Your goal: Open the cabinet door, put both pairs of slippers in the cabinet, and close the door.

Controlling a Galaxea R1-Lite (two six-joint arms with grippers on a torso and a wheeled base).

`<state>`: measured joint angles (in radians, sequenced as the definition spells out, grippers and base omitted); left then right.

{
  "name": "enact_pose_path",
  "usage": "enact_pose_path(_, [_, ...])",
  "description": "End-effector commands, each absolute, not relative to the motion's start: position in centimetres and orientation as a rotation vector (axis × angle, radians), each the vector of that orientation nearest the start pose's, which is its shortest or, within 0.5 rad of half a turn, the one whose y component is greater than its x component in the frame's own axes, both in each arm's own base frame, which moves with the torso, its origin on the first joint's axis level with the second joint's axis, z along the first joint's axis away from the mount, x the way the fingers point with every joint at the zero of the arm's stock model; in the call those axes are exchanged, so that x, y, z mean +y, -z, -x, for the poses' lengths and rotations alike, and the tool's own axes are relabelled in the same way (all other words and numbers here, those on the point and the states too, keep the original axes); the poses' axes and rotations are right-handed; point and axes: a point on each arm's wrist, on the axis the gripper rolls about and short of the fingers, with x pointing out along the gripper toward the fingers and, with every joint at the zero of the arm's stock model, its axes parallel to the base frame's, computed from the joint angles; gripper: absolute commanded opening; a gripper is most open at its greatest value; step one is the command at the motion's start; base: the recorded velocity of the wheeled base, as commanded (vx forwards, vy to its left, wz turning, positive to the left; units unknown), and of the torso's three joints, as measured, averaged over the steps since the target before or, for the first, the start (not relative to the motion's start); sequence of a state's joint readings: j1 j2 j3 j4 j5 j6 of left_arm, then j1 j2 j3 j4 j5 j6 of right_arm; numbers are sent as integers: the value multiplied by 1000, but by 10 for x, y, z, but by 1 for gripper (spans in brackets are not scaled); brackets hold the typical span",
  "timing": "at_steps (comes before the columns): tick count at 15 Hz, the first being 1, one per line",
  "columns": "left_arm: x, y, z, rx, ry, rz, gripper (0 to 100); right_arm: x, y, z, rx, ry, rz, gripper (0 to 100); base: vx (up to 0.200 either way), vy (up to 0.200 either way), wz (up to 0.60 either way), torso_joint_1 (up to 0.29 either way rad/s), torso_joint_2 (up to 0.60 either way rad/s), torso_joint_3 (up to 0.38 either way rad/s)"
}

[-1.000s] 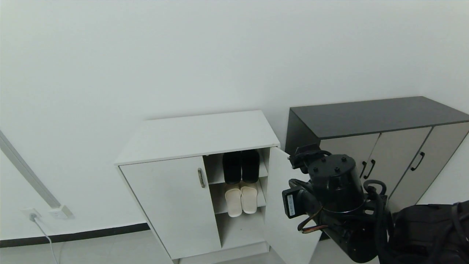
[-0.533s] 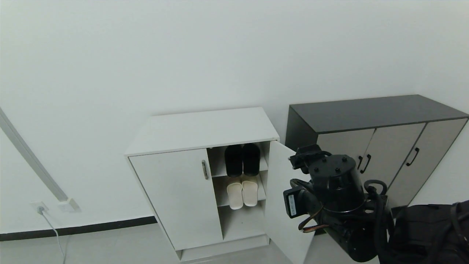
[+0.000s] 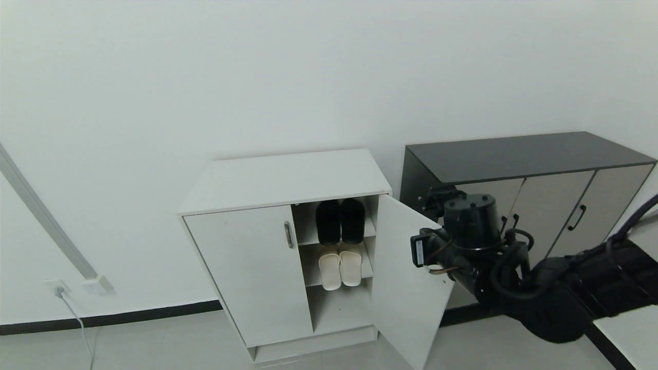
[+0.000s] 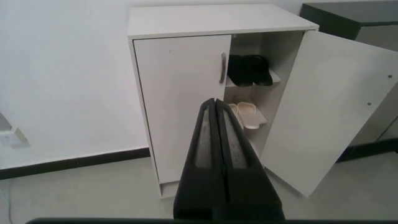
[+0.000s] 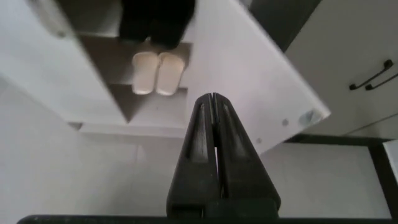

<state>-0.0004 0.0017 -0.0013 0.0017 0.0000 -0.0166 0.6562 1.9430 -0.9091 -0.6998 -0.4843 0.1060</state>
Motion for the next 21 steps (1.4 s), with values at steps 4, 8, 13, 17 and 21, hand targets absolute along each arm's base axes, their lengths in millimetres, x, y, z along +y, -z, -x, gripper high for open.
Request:
enact_pose_path(4, [0,-76,23,2,0,17,0,171,-118,-376,304,-42,38,0,0,0,0,0,0,0])
enact_pose_path(8, [0,-76,23,2,2,17,0,158,-105,-396,332,-14,38,0,0,0,0,0,0,0])
enact_pose_path(13, [0,-76,23,2,0,17,0,152,-93,-405,358,5,45,0,0,0,0,0,0,0])
enact_pose_path(17, [0,-76,23,2,-2,17,0,151,-89,-406,367,10,48,0,0,0,0,0,0,0])
enact_pose_path(21, [0,-76,23,2,0,17,0,153,-89,-401,374,3,52,0,0,0,0,0,0,0])
